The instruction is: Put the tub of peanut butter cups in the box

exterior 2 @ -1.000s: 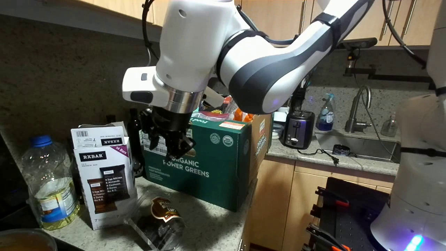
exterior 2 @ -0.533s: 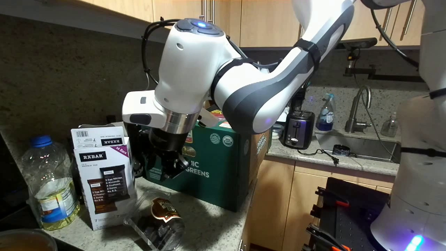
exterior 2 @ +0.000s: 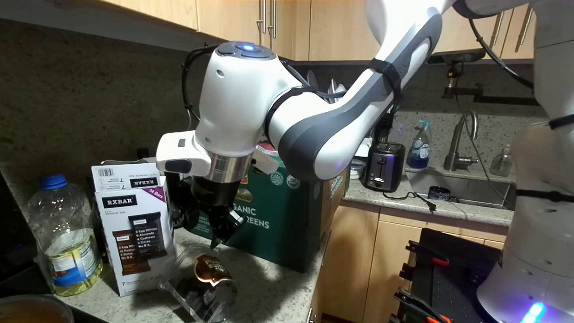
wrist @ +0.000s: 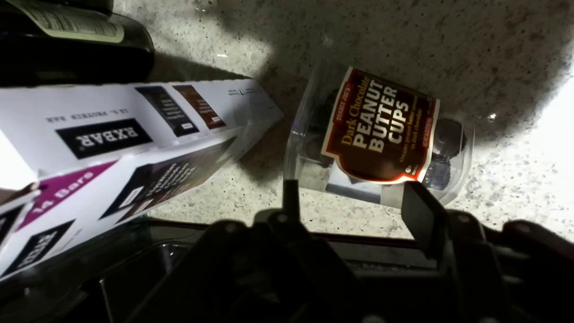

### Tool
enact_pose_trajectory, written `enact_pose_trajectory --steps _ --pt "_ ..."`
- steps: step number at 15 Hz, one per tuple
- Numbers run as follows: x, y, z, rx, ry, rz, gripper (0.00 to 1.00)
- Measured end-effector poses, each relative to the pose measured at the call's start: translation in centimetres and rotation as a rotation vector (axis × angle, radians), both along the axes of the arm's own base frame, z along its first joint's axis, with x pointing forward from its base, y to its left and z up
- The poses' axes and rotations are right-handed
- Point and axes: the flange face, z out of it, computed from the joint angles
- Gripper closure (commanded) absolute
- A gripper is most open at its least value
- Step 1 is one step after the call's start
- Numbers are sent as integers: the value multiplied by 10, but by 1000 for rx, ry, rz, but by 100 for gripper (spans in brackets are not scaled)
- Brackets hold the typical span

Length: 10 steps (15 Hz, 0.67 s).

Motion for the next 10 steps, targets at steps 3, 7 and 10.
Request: enact_pose_trajectory --steps 3,7,10 --pt "10 -5 -9 8 28 -12 35" --pt "25 -12 -20 17 46 -42 26" --pt "35 -13 -27 28 55 -57 23"
